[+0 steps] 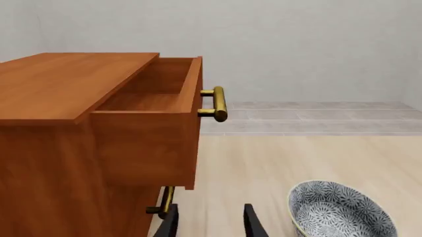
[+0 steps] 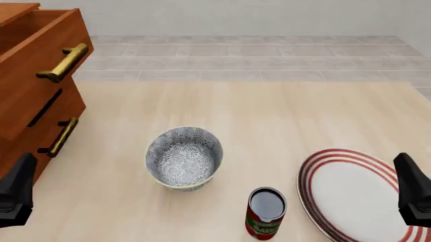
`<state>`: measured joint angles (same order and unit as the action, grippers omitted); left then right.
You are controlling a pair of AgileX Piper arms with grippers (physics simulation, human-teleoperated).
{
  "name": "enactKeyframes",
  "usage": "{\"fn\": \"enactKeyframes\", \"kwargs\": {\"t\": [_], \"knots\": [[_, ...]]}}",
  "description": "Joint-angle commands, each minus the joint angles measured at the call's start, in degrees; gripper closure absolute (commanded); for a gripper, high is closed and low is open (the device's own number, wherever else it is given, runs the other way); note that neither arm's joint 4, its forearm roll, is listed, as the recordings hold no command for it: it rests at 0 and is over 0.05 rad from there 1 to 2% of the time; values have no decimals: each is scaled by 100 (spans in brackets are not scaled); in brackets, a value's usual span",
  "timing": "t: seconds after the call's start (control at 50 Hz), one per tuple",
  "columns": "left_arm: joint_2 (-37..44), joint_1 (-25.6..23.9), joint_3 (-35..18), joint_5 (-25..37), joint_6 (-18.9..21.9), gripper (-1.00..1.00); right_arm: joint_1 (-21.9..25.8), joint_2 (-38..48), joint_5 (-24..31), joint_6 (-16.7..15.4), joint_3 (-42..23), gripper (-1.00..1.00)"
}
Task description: Put the bowl on the plate.
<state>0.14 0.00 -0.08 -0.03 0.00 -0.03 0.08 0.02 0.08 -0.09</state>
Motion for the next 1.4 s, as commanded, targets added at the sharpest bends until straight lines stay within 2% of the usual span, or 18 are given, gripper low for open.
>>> {"fn": "enactKeyframes", "kwargs": {"t": [0.02,0.34,0.36,0.4,0.44,0.56,0.6,0.62,0.64,0.68,0.72,0.74,0.86,0.94,1.02,1.08,1.2,1.4], "knots": [[30,-2,-16,-8,-1,-100,-28,3,13,26,-20,-100],[29,-1,-17,-8,0,-100,10,76,96,-37,-14,-100],[30,-3,-17,-8,0,-100,64,179,24,12,-12,-100],[30,-1,-17,-7,0,-100,-103,665,-383,526,-16,-100],[30,-3,-16,-8,0,-100,66,782,-458,220,-113,-100],[29,-1,-17,-8,0,-100,176,1284,-681,248,-400,-100],[30,-1,-17,-7,0,-100,405,1709,-892,-108,-499,-100],[30,-1,-17,-7,1,-100,282,1817,-972,300,-544,-100],[29,-2,-17,-8,0,-100,257,1819,-969,428,-601,-100],[30,-1,-16,-7,0,-100,438,2044,-1053,-88,-692,-100],[30,-1,-17,-8,0,-100,485,2077,-1061,-169,-736,-100],[29,-1,-17,-8,1,-100,453,2156,-1062,92,-826,-100],[29,-2,-17,-8,1,-100,616,2588,-1216,43,-1087,-100],[28,0,-17,-8,0,-100,869,3046,-1379,269,-1318,-100],[30,-2,-17,-8,1,-100,1098,3482,-1476,76,-1499,-100],[29,-3,-17,-8,0,-100,1213,3727,-1475,164,-1705,-100],[30,-1,-17,-8,0,-100,1556,4528,-1353,-152,-2224,-100],[29,-2,-17,-8,-1,-100,2286,5153,-1114,-204,-2792,-100]]}}
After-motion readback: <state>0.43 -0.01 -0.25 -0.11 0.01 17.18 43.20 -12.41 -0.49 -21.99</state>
